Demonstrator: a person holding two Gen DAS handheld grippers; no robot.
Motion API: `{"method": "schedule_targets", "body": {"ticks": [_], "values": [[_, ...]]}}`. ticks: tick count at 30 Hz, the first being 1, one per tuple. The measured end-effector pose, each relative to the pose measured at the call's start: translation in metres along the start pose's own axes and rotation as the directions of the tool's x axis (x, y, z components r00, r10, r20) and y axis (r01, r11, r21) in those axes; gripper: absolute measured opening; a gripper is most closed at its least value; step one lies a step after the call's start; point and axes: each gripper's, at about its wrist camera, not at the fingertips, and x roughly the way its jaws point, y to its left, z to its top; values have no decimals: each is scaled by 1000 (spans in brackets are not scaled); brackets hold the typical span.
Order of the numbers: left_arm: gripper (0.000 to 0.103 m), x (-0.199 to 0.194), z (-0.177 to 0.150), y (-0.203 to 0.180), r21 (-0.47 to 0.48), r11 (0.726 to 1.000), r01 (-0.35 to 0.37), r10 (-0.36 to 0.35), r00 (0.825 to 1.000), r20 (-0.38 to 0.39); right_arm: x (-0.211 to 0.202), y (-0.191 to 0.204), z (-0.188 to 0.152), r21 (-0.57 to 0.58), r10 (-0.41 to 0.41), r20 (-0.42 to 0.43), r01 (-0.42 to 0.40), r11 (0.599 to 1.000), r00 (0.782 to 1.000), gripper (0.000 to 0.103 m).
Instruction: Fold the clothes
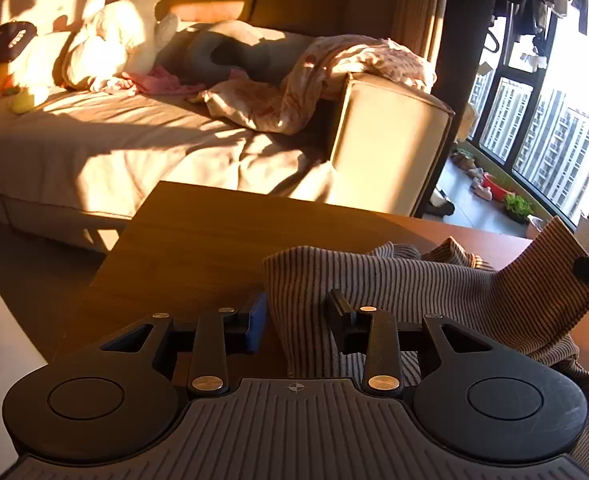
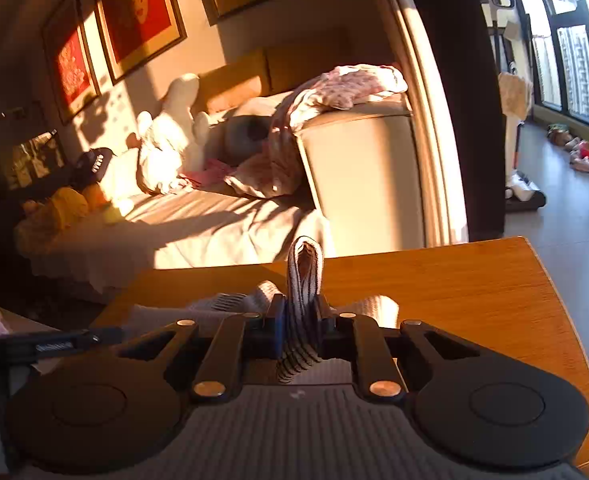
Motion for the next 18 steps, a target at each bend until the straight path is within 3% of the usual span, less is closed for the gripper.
{"method": "schedule_targets", "body": {"ticks": [2,5,7,10,11,15,18], "values": [[36,-2,2,7,-8,1000,-24,24,1000,0,7,-2,3,53,37,-48,-34,998,998,14],[36,-3,3,17,-32,999,-44,44,999,-14,26,-16,-12,59,-62,-135,70,996,989,14],[37,-8,4,16,-40,999,-12,12,1000,-11,33,-30,-24,71,-128,-168,141,987,978,16],[39,-17,7,10,-41,997,61,-61,998,0,29,-44,-25,87,-172,-169,189,978,970,21],[45,-19,8,5,-41,994,100,-100,995,3,28,-46,-24,86,-173,-168,190,978,970,23],[58,-14,5,-21,-34,972,234,-235,972,-26,18,-34,-17,17,-213,-96,216,976,972,25],[64,2,-5,-37,1,975,224,-223,971,-88,10,-14,-6,-44,-174,-13,173,984,985,29]]}}
